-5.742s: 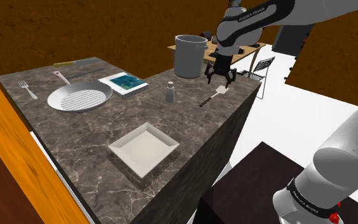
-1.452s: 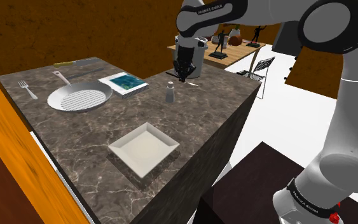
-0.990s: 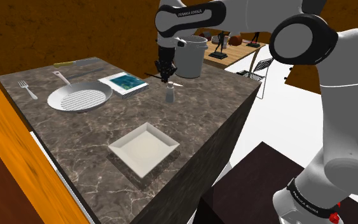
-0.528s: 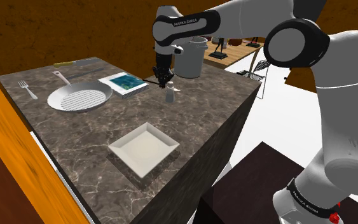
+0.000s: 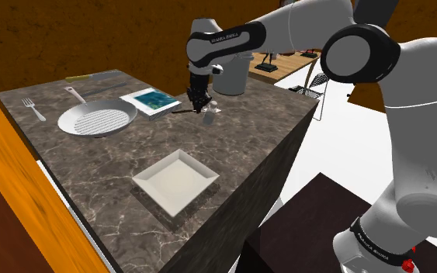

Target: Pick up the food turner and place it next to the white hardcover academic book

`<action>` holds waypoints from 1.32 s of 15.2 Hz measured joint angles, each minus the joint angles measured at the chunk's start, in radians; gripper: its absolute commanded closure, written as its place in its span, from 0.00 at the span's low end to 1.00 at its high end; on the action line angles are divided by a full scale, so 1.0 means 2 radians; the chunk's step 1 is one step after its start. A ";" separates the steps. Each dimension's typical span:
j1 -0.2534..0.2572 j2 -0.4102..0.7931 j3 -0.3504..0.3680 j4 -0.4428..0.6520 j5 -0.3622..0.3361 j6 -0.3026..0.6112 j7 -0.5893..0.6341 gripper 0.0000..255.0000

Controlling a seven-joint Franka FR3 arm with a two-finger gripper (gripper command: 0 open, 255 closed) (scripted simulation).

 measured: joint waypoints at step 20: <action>-0.001 -0.001 0.000 0.026 0.001 -0.037 -0.001 0.00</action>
